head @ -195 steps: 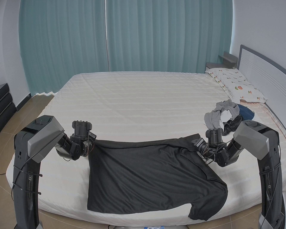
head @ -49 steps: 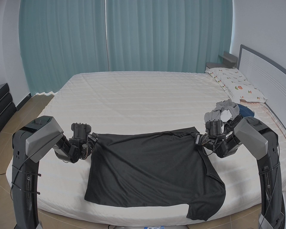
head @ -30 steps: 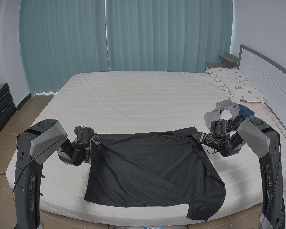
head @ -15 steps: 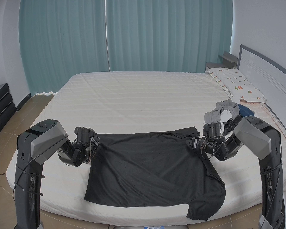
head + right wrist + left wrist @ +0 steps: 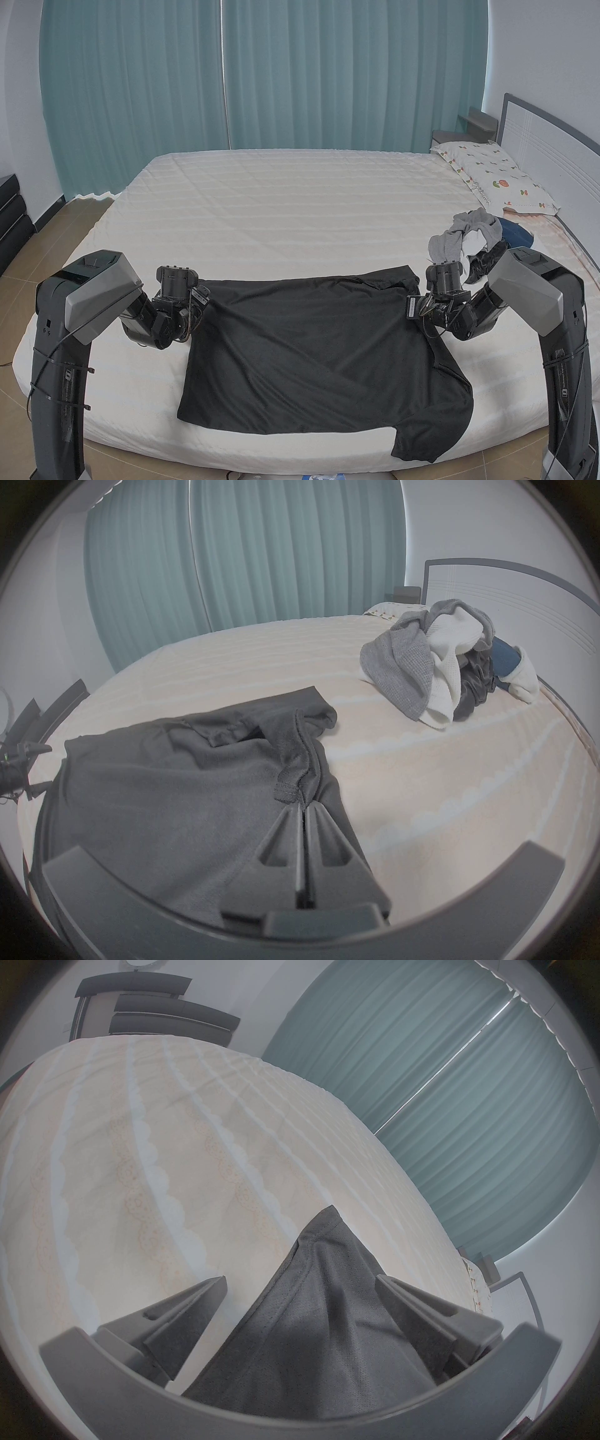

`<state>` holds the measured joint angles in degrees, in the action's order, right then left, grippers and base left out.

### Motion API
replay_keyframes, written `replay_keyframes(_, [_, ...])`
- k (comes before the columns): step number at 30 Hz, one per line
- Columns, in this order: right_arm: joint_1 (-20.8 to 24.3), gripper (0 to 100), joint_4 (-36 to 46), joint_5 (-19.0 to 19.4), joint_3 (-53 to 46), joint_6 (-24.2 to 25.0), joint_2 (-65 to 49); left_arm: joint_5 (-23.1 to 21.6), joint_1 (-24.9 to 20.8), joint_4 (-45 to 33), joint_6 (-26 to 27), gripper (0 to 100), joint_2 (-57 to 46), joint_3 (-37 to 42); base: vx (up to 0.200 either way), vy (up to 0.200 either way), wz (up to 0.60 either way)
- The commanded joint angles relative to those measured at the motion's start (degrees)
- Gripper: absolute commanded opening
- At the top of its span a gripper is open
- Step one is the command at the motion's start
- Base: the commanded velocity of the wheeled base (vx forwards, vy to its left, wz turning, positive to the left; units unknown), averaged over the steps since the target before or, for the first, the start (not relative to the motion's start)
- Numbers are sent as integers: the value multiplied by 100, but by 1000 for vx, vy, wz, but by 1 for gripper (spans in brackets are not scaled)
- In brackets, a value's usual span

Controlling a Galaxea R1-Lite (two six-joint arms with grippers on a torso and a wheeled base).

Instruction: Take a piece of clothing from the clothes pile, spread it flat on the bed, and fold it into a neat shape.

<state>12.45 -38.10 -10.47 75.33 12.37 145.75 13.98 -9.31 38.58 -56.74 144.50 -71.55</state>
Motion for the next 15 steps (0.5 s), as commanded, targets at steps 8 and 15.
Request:
replay_keyframes(8, [-471,0,-40,423,-88,274,-275,8,-9,0,5,100,17,9,0,0,0])
replay_keyframes(15, [-840,0,-40,819,8,406,-240,8,-9,0,5,100,17,9,0,0,0])
